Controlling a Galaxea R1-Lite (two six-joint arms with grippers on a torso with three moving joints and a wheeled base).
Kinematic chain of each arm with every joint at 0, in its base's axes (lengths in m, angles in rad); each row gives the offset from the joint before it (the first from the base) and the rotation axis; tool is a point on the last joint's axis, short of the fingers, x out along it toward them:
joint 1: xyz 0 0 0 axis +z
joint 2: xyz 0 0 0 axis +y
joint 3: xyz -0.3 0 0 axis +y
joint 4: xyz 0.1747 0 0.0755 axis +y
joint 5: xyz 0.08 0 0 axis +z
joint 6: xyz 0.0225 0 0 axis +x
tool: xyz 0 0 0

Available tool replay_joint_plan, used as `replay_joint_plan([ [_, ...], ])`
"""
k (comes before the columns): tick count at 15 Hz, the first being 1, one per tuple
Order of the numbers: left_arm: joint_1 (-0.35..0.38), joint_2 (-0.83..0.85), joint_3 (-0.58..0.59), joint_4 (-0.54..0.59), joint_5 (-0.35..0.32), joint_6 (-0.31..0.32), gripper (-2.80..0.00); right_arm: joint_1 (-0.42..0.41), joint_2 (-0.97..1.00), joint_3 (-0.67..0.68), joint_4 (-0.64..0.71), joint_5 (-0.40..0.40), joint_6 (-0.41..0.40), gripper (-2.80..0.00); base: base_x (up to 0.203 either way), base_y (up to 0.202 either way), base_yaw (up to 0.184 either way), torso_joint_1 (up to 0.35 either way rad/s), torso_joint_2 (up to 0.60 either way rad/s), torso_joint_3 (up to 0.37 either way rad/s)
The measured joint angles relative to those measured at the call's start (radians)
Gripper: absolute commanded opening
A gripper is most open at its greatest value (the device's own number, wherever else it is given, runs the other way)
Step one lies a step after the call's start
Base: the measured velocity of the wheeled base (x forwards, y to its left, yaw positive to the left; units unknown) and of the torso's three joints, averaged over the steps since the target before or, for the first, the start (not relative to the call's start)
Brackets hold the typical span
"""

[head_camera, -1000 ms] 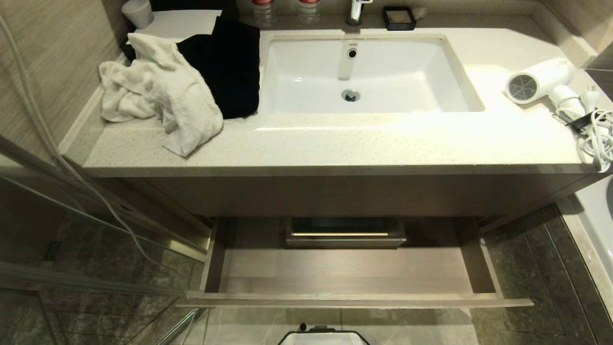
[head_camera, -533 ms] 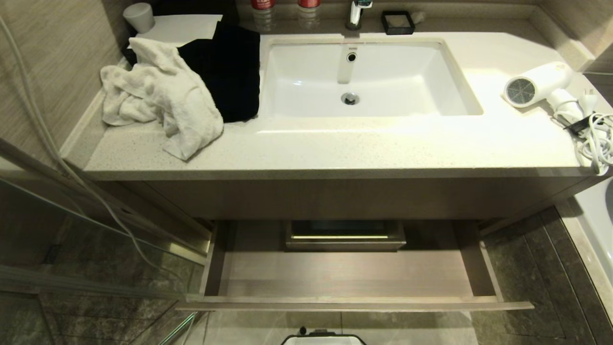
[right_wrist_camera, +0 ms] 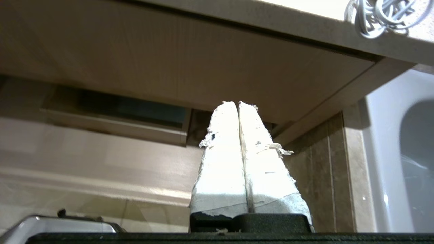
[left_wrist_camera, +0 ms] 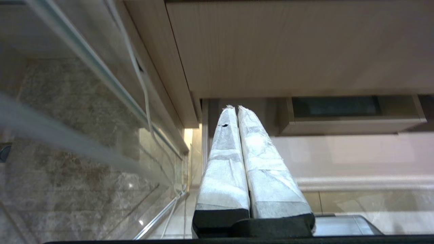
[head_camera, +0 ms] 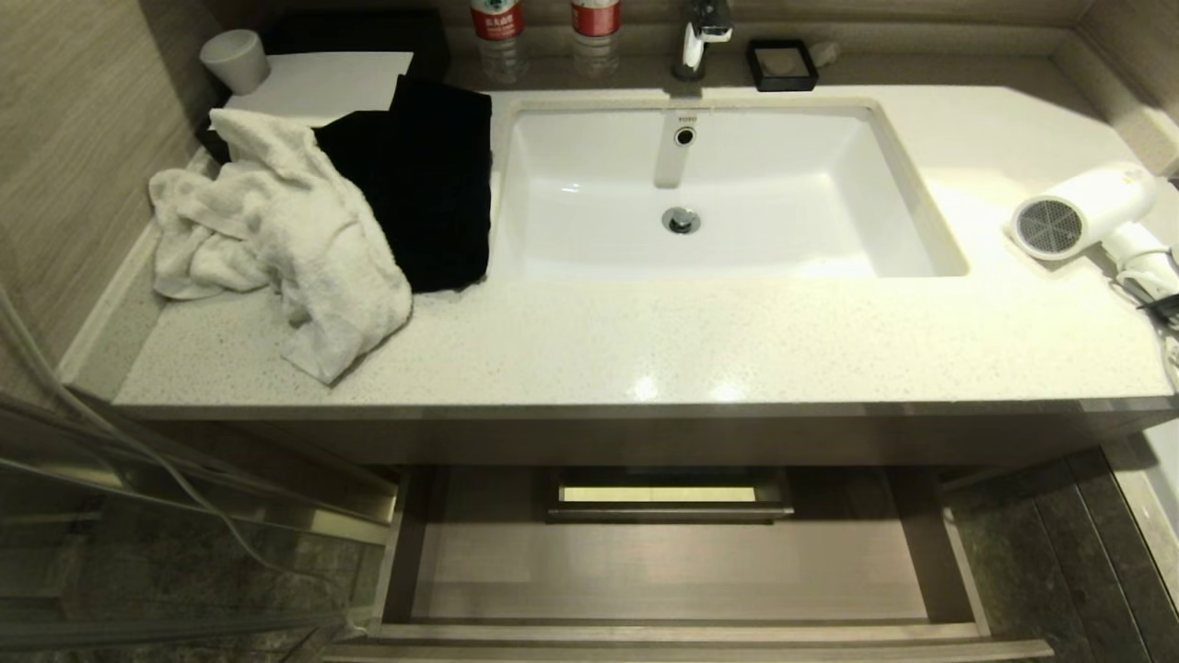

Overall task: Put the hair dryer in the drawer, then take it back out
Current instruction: Pick up the hairdryer

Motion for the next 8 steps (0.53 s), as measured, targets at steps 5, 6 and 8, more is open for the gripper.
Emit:
replay_joint_plan([
  [5,0.000,0.000,0.000,0.001,0.000,0.000,-2.80,0.000,0.000,0.000,0.000,-0.002,0.040,-2.80,0.000,0.000,0.000,0.238,-0.09,0.141],
  [6,0.000,0.000,0.000,0.001,0.000,0.000,-2.80,0.000,0.000,0.000,0.002,-0.002,0.039,-2.80,0.000,0.000,0.000,0.047,-0.02,0.035],
  [8,0.000,0.000,0.000,0.001,0.000,0.000,-2.80,0.000,0.000,0.000,0.003,-0.002,0.036,-2.80,0.000,0.000,0.000,0.089,-0.05,0.057],
])
